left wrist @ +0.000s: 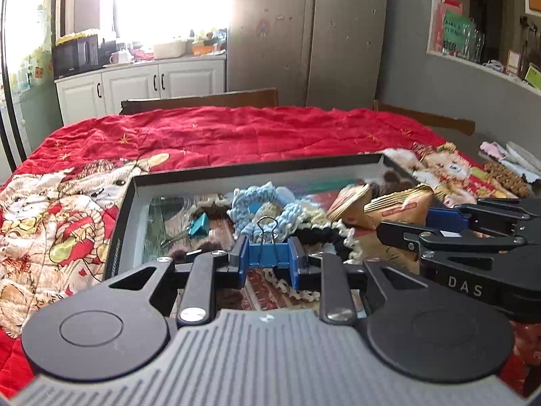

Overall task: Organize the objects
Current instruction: 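Lower the binder clip and paper packet with both grippers into the box, then open the left gripper on the binder clip while the right gripper opens on the paper packet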

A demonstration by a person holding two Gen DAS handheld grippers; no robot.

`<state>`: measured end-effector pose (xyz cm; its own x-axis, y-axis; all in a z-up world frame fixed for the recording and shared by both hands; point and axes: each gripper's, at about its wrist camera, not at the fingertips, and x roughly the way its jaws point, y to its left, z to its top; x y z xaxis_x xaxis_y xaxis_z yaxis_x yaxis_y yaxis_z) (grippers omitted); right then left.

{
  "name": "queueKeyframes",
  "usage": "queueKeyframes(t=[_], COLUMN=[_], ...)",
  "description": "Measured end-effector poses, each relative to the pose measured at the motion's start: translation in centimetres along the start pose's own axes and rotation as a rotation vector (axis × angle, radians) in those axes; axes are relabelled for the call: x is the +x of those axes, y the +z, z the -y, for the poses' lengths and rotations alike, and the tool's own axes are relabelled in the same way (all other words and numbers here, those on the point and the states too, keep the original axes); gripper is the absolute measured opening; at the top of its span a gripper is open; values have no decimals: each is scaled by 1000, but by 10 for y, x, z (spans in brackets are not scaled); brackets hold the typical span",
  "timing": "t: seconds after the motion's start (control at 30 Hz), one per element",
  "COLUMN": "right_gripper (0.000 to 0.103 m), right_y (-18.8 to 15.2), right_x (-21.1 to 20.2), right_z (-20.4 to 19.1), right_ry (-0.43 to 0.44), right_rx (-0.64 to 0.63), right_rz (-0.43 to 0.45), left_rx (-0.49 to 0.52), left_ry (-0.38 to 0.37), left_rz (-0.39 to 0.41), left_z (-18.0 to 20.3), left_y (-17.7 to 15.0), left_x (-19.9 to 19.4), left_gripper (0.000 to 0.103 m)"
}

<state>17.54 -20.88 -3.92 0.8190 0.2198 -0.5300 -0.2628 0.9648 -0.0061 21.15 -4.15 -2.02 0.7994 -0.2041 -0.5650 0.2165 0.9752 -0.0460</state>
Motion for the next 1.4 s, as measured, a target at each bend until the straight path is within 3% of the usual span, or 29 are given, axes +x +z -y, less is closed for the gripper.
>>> queueKeyframes(t=[0.53,0.93,1.03,1.4], right_gripper=[33,34,35,43], right_y=[-9,-11,-11,-11], right_x=[19,20,20,20], right_z=[-5,-9,-9,-6], right_ry=[-2,-1,2,22], right_rx=[-42,-63,-61,-40], right_rz=[-49,-50,-48,-52], left_rx=[36,43,38,43], left_ry=[27,34,32,26], left_rz=[-22,-17,-17,-8], left_z=[5,7,7,9], left_y=[-11,-12,-12,-9], left_x=[13,13,13,6], left_gripper=[28,35,48,63])
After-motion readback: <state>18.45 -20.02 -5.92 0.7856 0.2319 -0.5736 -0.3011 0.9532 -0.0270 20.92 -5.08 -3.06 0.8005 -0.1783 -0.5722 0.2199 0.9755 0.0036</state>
